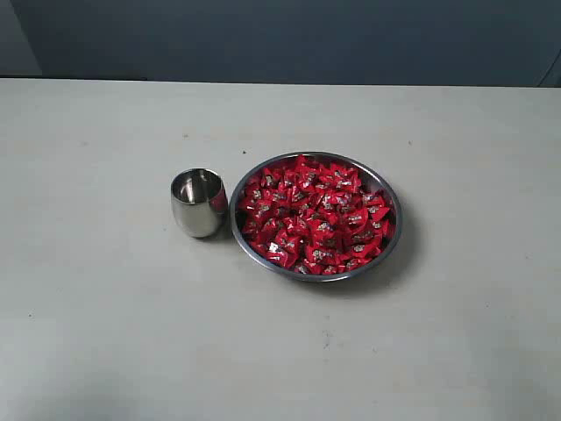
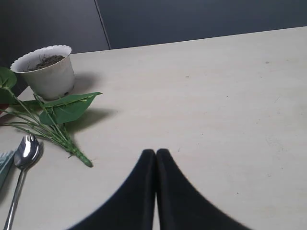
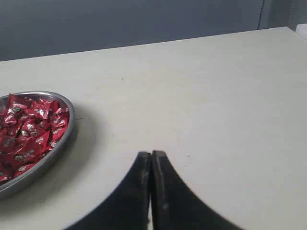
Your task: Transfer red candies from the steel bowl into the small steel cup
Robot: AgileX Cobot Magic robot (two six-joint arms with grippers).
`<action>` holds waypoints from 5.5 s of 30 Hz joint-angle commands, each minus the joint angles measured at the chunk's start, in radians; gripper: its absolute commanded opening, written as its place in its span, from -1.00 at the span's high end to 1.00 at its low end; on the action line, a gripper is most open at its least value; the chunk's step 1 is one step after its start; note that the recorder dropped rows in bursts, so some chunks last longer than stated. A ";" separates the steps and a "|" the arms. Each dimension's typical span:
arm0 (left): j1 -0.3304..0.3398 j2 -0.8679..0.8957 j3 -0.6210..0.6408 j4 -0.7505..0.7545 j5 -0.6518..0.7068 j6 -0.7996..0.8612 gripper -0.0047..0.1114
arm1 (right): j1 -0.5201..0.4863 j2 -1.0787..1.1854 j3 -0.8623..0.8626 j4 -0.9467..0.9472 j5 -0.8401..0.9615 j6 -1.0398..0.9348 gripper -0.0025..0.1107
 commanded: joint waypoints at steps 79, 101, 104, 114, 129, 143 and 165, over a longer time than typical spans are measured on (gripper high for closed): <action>-0.001 -0.004 0.006 0.002 -0.007 -0.004 0.91 | 0.261 1.684 -0.941 0.632 0.301 -0.749 0.17; -0.001 -0.004 0.006 0.002 -0.007 -0.004 0.91 | 0.341 1.857 -1.020 0.537 0.226 -0.710 0.97; -0.001 -0.004 0.006 0.002 -0.007 -0.004 0.91 | 0.341 1.823 -1.020 0.537 0.226 -0.702 0.97; -0.001 -0.004 0.006 0.002 -0.007 -0.004 0.91 | 0.341 1.688 -1.020 0.500 0.228 -0.697 0.97; -0.001 -0.004 0.006 0.002 -0.007 -0.004 0.91 | 0.341 1.859 -1.020 0.547 0.216 -0.697 0.22; -0.001 -0.004 0.006 0.002 -0.007 -0.004 0.91 | 0.341 1.865 -1.038 0.571 0.242 -0.696 0.96; -0.001 -0.004 0.006 0.002 -0.007 -0.004 0.91 | 0.675 2.040 -1.626 0.484 0.299 -0.564 0.96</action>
